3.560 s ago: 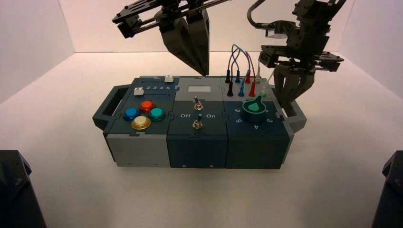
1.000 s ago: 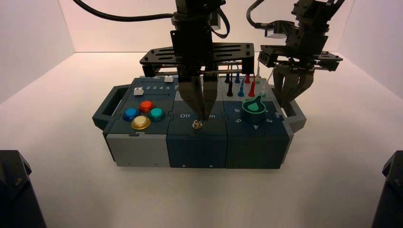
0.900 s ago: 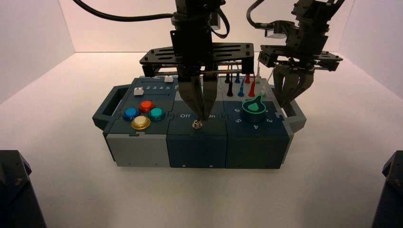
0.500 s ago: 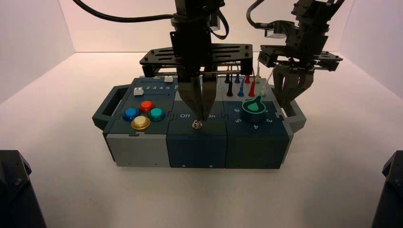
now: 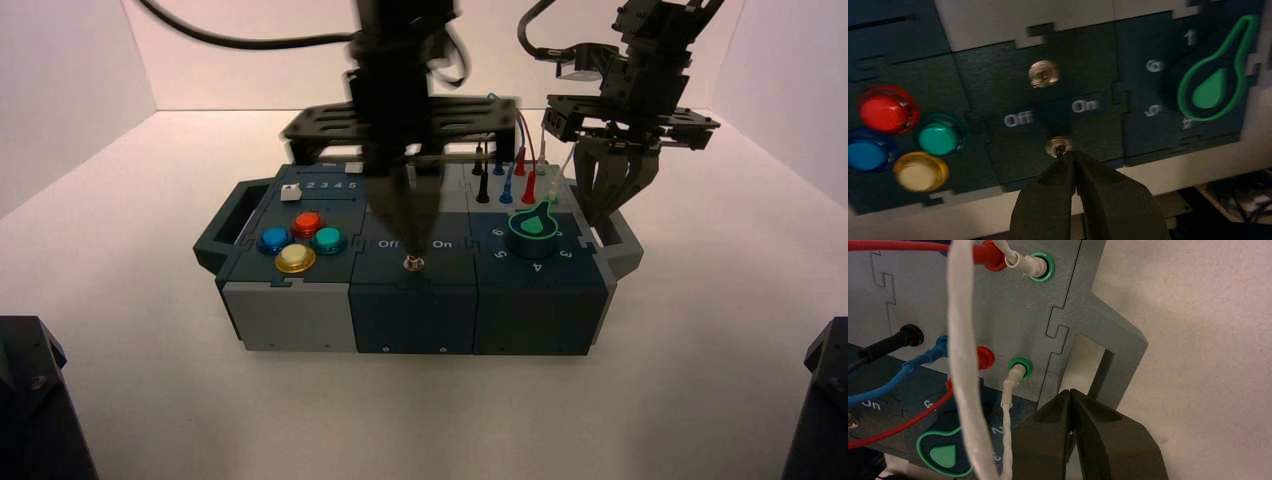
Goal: Flip the bottom switch off with the left gripper.
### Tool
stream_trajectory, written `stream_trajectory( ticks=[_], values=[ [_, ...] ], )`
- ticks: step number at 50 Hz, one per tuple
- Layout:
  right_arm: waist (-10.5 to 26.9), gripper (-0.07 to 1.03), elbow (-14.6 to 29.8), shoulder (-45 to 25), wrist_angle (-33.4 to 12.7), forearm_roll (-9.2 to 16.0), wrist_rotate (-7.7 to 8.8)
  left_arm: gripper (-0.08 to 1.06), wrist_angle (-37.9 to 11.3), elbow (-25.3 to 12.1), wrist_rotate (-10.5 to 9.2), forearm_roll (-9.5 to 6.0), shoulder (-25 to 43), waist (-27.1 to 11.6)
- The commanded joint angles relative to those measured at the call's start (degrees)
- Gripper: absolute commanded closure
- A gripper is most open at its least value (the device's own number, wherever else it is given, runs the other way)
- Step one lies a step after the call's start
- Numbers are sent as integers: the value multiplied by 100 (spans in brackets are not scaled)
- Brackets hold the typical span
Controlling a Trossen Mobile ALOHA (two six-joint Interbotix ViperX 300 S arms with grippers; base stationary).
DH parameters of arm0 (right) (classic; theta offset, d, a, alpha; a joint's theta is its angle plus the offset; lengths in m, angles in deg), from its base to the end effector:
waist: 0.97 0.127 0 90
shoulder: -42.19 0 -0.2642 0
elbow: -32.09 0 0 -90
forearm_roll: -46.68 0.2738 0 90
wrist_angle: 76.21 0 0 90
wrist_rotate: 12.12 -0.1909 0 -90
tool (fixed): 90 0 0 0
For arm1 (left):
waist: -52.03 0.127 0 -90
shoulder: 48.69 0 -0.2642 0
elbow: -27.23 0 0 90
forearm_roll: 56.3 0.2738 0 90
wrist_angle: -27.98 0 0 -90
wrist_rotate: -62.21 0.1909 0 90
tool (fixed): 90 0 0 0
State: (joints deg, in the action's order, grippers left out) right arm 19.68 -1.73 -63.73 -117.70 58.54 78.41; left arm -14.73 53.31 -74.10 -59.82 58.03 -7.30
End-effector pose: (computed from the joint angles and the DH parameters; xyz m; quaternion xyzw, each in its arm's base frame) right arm 0.2223 0.1116 -0.0170 -0.0292 0.7172 0.1207 0.6857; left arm 0.1421 -0.2552 0.0039 0.0335 0.6989 -0.0961 0.7079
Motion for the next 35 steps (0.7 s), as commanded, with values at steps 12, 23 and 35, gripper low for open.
stream_trajectory(
  ticks=[12,23,35],
  values=[
    [-88,98,18,-26,0,-53,53,101,70,132,9,62,-369,158],
    [-88,98,18,-35,9,-44,53,101,-97,88,-53,53,-844,62],
    [-70,98,26,-123,-26,-18,53,101,-290,378,-211,167,-1573,114]
  ],
)
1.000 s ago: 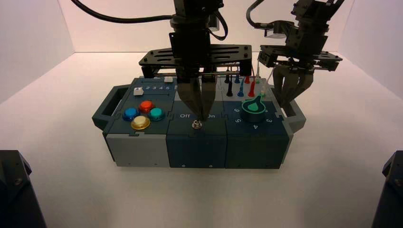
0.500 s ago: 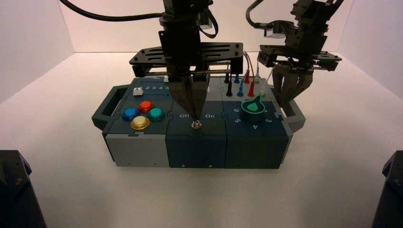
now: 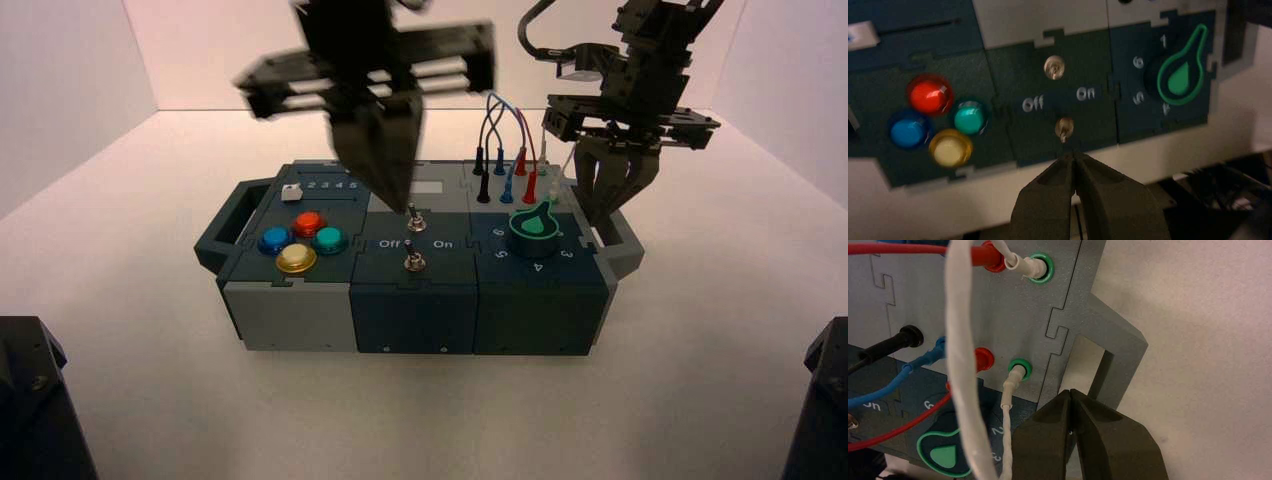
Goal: Flip the bottom switch off with the left gripper.
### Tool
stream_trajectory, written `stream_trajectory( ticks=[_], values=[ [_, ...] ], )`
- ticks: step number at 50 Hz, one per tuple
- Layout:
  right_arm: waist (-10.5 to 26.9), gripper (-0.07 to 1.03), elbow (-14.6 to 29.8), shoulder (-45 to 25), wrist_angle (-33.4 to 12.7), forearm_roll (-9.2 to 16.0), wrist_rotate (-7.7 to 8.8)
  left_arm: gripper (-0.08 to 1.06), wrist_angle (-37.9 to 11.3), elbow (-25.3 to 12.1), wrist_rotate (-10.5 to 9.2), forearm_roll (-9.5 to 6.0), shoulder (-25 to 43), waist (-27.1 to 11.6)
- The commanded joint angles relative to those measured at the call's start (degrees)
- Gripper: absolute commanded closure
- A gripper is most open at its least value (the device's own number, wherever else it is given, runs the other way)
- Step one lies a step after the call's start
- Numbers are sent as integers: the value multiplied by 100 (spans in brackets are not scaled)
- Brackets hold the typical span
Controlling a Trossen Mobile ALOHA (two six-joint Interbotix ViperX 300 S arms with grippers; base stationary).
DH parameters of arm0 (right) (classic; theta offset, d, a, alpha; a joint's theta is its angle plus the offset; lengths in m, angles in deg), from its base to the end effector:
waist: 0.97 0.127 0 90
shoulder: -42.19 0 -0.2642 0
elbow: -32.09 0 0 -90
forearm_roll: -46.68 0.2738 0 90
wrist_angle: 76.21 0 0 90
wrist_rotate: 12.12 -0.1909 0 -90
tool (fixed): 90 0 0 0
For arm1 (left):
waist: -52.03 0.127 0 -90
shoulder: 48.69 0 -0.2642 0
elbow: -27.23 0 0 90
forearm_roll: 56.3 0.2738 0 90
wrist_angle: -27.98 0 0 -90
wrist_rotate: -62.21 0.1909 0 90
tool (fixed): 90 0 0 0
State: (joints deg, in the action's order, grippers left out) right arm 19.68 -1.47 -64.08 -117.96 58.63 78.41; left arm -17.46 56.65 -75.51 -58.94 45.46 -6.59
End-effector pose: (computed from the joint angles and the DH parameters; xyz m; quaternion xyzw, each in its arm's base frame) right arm 0.2223 0.1119 -0.0177 -0.0288 0.7194 0.1204 0.6835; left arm 0.1424 -0.2455 0.0518 -0.0052 0.6710 -0.1184 0.7319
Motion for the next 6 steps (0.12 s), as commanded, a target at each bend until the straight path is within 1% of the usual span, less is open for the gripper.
stream_trajectory(
  ticks=[1,6],
  values=[
    [-70,98,9,-88,0,-26,53,101,-26,53,-70,88,-325,62],
    [-70,98,18,-114,-18,-26,62,101,-35,132,-79,141,-404,123]
  ],
)
